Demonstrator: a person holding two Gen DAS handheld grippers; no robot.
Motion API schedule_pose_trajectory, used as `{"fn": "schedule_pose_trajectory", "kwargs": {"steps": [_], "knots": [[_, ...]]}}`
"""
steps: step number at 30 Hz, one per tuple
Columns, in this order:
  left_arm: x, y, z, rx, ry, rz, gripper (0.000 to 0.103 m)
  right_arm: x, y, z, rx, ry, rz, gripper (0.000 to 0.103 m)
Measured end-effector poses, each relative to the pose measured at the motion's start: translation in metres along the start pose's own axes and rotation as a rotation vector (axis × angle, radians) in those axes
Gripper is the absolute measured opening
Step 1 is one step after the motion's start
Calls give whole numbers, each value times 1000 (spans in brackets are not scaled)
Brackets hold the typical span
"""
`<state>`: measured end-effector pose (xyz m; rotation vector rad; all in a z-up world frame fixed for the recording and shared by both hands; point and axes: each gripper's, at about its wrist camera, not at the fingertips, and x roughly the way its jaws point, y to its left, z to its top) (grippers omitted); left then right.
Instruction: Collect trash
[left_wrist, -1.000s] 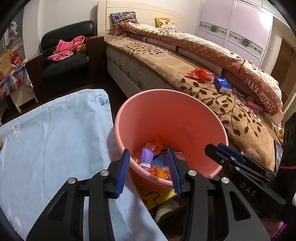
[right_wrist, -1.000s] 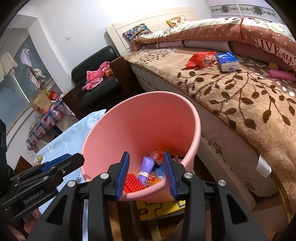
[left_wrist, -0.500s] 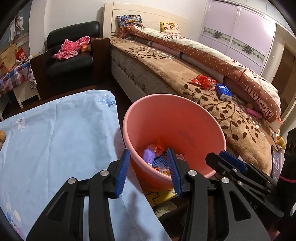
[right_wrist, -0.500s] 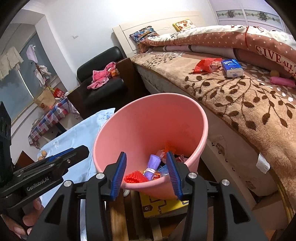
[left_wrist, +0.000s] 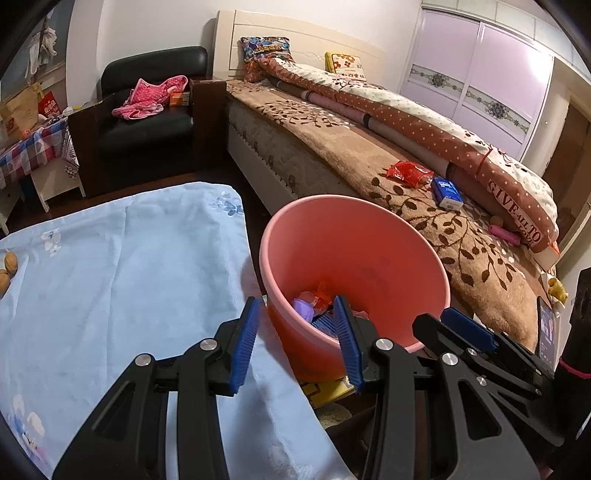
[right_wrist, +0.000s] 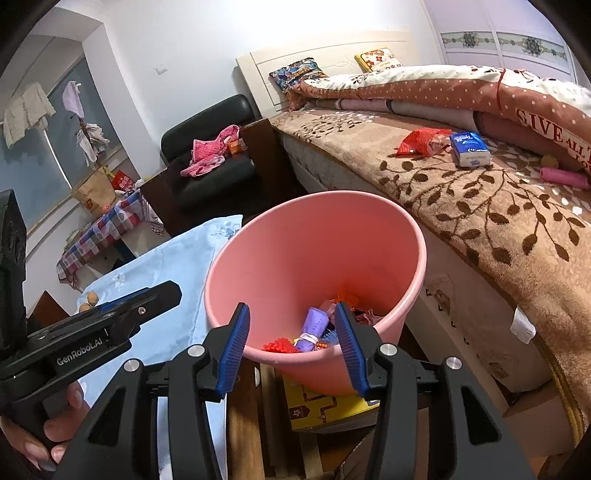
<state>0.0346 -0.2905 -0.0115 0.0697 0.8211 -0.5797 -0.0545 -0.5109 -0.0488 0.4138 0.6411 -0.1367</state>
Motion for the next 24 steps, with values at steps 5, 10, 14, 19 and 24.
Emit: {"fn": "schedule_pose_trajectory", "kwargs": {"steps": [5,10,14,19,24], "knots": [[-4,1,0,-2,-11,3,42,-5,4,0,-9,-12,-2,49],[-7,2,-1,1,-18,9,42,-8,8,-1,-21,-22,-7,49],[-10,4,-2,-2,-27,14,42,-12,12,-2,-39,-39,-22,50],[-13,7,-2,-12,-49,32,42,-21,20,-3,-73,-84,-51,54],[-18,10,-3,-14,-68,44,42,-27,26,-3,-99,-120,-68,58]]}}
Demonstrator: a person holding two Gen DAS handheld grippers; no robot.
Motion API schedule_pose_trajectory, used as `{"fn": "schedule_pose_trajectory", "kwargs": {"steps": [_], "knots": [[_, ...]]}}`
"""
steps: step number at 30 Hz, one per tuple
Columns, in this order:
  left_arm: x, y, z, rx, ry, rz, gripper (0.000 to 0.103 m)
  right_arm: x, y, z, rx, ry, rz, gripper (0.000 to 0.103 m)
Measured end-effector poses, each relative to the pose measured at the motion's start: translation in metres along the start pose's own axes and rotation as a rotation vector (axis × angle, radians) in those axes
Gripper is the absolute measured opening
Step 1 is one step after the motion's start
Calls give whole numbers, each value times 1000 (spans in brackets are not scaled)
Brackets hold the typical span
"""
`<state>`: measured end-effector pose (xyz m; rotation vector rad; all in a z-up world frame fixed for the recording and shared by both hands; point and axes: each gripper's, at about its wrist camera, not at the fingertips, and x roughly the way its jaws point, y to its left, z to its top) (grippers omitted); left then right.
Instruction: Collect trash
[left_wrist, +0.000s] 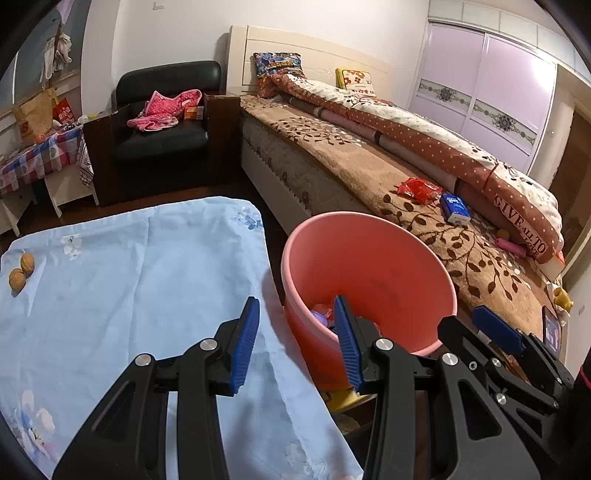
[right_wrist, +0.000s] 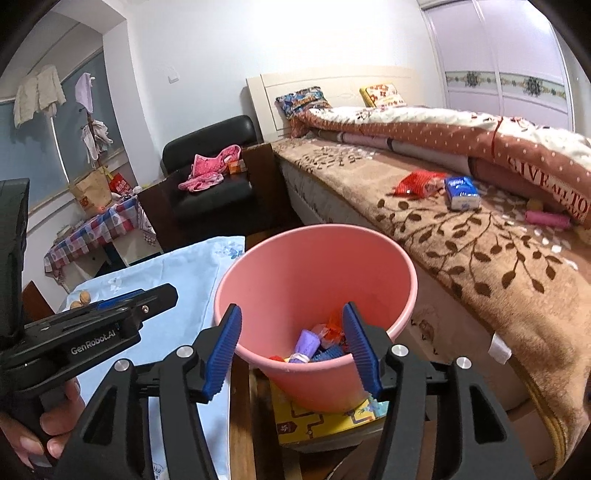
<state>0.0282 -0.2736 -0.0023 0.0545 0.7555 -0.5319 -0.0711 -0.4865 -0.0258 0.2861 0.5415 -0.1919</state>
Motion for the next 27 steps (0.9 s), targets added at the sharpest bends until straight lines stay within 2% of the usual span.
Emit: {"fn": "schedule_pose_trajectory", "kwargs": {"steps": [27], "knots": [[-13,7,-7,-7,-35,16,42,-12,6,-4,32,-43,-31,66]]}}
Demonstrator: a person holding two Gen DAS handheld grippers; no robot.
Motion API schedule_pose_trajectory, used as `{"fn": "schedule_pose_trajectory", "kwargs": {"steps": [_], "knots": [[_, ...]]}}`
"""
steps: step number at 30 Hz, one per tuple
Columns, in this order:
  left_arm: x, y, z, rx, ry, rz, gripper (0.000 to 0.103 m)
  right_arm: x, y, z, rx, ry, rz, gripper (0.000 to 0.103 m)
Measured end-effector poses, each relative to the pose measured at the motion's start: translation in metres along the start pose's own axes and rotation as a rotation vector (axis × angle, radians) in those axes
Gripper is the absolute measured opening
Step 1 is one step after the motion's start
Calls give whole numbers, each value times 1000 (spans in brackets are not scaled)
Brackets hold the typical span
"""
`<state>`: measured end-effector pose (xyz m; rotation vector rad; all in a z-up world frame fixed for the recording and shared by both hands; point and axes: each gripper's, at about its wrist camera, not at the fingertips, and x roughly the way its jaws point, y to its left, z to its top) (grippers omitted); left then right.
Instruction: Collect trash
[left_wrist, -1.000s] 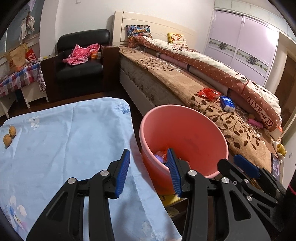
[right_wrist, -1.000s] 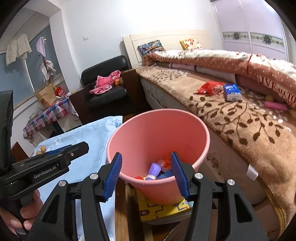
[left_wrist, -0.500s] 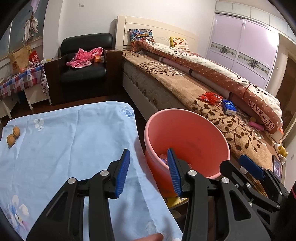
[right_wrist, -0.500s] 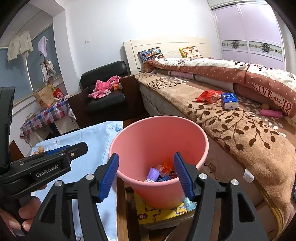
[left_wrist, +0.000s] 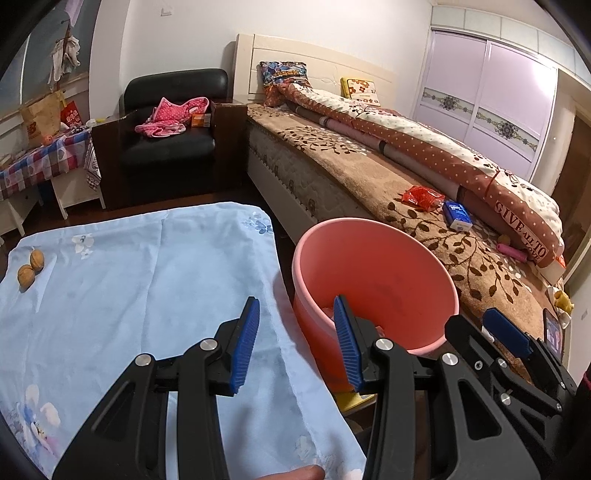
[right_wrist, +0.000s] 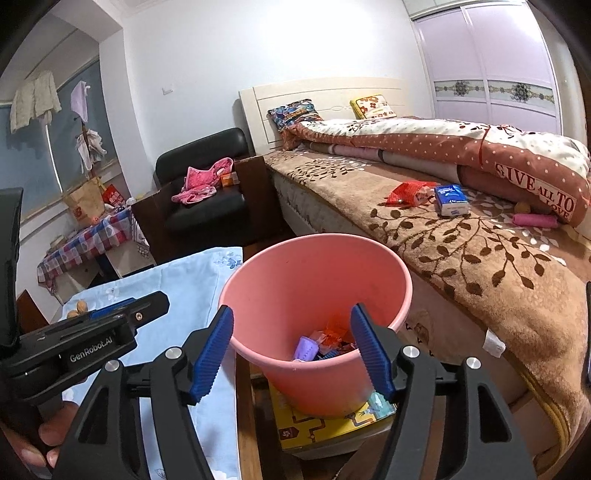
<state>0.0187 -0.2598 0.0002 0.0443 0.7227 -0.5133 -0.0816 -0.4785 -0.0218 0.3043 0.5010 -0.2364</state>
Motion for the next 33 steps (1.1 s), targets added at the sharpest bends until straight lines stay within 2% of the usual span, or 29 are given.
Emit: {"fn": "schedule_pose_trajectory", "kwargs": {"steps": [33], "knots": [[-16,6,-7,-11,-29,5,42,-17,7,-1,-11,-35,-19,68]]}}
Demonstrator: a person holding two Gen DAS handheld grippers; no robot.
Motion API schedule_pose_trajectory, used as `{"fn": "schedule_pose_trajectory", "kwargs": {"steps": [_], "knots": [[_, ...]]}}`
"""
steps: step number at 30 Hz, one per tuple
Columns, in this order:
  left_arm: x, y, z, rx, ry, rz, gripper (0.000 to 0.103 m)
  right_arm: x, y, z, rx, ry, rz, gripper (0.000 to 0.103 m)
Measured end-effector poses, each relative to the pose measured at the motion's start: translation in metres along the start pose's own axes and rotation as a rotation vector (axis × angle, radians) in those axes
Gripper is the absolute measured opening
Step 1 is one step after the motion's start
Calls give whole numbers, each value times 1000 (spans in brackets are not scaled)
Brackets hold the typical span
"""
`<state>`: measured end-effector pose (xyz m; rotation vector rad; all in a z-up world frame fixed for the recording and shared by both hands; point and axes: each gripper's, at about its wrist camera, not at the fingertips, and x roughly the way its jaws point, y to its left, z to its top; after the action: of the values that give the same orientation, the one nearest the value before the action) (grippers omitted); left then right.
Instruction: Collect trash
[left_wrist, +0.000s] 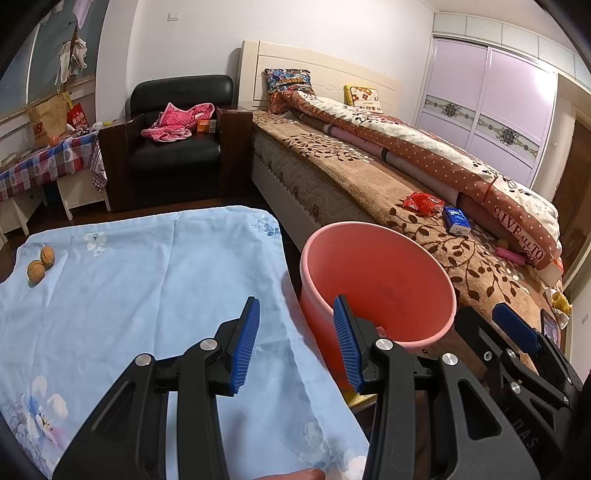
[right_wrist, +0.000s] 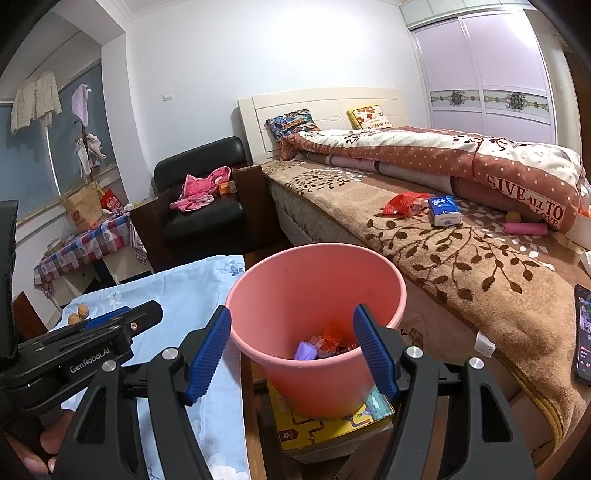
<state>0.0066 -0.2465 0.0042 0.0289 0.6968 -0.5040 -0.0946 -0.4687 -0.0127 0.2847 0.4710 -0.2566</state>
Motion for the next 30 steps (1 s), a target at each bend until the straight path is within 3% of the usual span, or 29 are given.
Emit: {"fn": "schedule_pose_trajectory", "kwargs": {"steps": [30], "knots": [[-5,1,-1,-3,0,3,42,-2,1,1,-6,-2,0,68]]}}
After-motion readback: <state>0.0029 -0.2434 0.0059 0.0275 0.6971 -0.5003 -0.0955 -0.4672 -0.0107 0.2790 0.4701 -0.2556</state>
